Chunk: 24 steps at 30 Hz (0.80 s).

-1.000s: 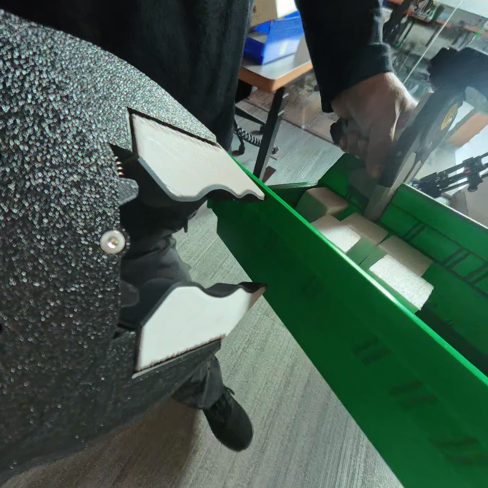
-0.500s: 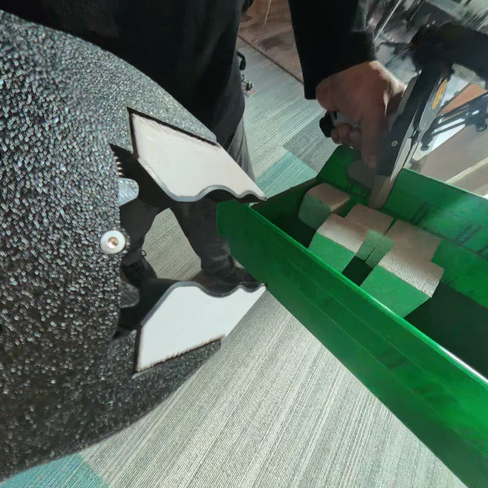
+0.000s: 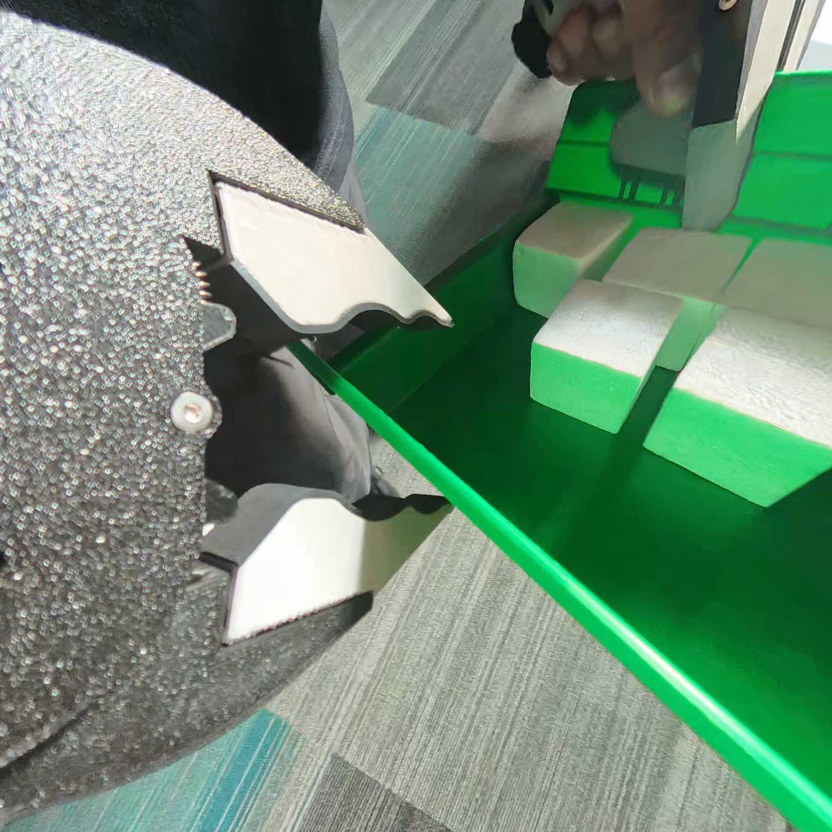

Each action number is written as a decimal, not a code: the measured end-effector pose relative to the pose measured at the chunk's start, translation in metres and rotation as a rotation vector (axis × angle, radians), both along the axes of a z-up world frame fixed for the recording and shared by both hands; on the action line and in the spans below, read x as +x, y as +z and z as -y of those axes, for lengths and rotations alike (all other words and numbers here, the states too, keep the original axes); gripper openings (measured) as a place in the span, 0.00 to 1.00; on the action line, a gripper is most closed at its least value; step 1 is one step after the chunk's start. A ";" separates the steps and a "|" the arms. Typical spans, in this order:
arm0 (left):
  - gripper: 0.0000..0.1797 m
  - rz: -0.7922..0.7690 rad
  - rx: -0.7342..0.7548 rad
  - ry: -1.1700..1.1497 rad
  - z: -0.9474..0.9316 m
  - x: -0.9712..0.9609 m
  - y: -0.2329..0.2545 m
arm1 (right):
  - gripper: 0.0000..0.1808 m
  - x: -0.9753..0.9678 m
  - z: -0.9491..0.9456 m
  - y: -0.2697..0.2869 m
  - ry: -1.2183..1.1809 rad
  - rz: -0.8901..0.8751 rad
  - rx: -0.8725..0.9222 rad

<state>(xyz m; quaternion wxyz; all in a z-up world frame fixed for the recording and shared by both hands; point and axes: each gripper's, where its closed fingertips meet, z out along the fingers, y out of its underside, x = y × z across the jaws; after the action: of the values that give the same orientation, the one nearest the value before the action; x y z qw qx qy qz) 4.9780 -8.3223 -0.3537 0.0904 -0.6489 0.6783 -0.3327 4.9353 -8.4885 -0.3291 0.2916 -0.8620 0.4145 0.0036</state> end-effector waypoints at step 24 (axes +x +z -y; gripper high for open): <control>0.03 -0.021 0.133 -0.078 -0.209 0.724 -0.034 | 0.25 0.757 -0.204 -0.032 -0.049 -0.110 -0.005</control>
<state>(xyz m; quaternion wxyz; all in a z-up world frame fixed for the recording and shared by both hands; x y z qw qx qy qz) 5.7025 -8.1135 -0.3876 0.1129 -0.6180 0.7247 -0.2832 5.6919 -8.2843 -0.3608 0.2662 -0.8509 0.4509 0.0426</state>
